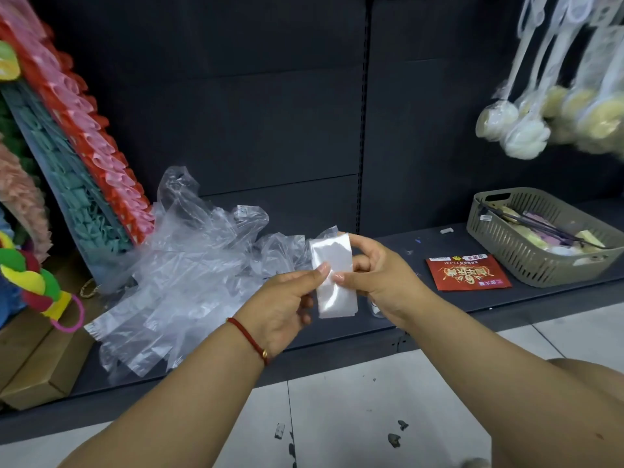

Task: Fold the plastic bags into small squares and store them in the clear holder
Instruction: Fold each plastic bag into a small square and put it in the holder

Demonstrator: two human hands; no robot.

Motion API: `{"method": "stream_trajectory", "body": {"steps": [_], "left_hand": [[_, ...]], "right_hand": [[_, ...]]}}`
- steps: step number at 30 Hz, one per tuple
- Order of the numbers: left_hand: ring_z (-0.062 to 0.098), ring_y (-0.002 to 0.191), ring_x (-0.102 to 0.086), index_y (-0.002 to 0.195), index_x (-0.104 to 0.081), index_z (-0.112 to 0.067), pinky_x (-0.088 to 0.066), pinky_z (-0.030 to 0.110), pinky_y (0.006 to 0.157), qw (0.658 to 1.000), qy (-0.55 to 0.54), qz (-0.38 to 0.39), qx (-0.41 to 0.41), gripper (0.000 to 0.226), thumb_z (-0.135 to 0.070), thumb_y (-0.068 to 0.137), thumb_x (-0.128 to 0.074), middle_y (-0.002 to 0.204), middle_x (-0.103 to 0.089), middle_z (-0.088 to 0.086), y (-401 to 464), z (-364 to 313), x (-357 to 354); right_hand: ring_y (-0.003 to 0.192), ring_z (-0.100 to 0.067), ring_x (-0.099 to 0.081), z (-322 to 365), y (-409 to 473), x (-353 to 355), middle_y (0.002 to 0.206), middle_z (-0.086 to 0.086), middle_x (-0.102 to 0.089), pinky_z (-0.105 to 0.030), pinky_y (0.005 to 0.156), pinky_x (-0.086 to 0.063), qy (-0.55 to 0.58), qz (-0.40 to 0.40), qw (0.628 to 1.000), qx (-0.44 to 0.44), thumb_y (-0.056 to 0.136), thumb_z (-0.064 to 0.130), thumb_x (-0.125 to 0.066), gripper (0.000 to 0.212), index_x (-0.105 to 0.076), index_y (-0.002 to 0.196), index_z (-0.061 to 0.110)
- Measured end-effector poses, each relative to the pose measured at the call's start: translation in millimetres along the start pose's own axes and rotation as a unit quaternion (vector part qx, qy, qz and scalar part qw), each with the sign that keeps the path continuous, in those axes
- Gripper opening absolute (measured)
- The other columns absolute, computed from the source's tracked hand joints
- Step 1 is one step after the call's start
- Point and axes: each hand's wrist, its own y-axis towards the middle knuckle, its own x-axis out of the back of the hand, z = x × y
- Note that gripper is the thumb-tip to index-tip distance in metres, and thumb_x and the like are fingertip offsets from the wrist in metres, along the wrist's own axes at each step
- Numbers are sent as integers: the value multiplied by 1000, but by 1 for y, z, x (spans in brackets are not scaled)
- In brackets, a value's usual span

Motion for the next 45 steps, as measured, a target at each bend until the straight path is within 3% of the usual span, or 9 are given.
{"method": "stream_trajectory", "body": {"steps": [3, 8, 12, 15, 21, 28, 32, 38, 45], "left_hand": [[5, 48, -33, 82, -68, -9, -25, 18, 43, 1000, -23, -20, 4, 6, -13, 87, -69, 60, -48, -4, -2, -2, 3], [0, 35, -40, 89, -69, 0, -28, 22, 48, 994, 85, -58, -49, 12, -12, 87, -70, 52, -56, -8, -10, -7, 1], [5, 35, -31, 85, -69, 5, -25, 17, 40, 992, 93, -59, -57, 14, -9, 85, -71, 52, -49, 0, -11, -6, -4], [7, 33, -26, 73, -65, -3, -19, 16, 38, 995, 63, -53, -62, 15, -7, 86, -70, 44, -46, -2, -9, -8, -7], [9, 36, -35, 63, -66, -12, -25, 17, 37, 991, 37, -72, -103, 23, -12, 85, -72, 49, -44, 4, -1, -7, -9], [13, 44, -58, 82, -70, -10, -38, 18, 40, 993, 4, -17, -120, 12, -18, 90, -65, 51, -58, 3, 2, -13, -10], [15, 66, -70, 89, -74, -12, -54, 20, 55, 979, 66, 2, -195, 13, -9, 92, -62, 79, -75, 4, 2, -15, -4], [26, 88, -72, 89, -77, -10, -60, 33, 79, 953, 116, -27, -279, 11, -6, 87, -67, 90, -76, 9, 9, -13, 3], [31, 84, -69, 82, -76, -17, -58, 39, 79, 947, 111, -69, -293, 9, -24, 81, -72, 83, -75, 9, 10, -9, 0]], "right_hand": [[98, -27, -70, 3, -3, -2, 99, -15, -73, -42, 95, -53, -55, 14, 998, 14, 80, 4, -77, 59, -55, 132, 22], [85, -17, -70, 14, -7, -5, 96, -8, -73, -29, 80, -57, -24, -28, 999, 9, 88, 18, -69, 10, -71, 97, 16], [74, -19, -64, 15, -3, -3, 80, -7, -70, -29, 69, -55, 35, -81, 996, 8, 91, 15, -64, 14, -68, 80, 8], [59, -11, -54, 16, -6, -3, 70, 0, -66, -16, 50, -42, 31, -105, 994, 12, 92, 16, -64, 13, -68, 82, 9], [43, -7, -36, 15, -12, 3, 51, 2, -46, -19, 43, -30, -43, -22, 996, -79, 89, 26, -68, 18, -70, 98, 11], [63, -17, -66, 10, -3, 8, 72, -8, -72, -23, 55, -50, 1, -26, 999, 33, 90, 6, -64, 3, -67, 89, 5], [86, -26, -70, 8, -2, 10, 94, -15, -73, -28, 73, -56, 26, -26, 996, 76, 76, 15, -74, 24, -68, 97, 5], [81, -26, -68, 7, 2, 10, 84, -19, -71, -37, 84, -57, -26, -72, 991, 112, 75, 15, -75, 9, -69, 79, 10], [66, -12, -65, 6, 3, 9, 69, -3, -70, -20, 69, -54, -79, -62, 989, 107, 84, 7, -71, 6, -68, 79, 6]]}}
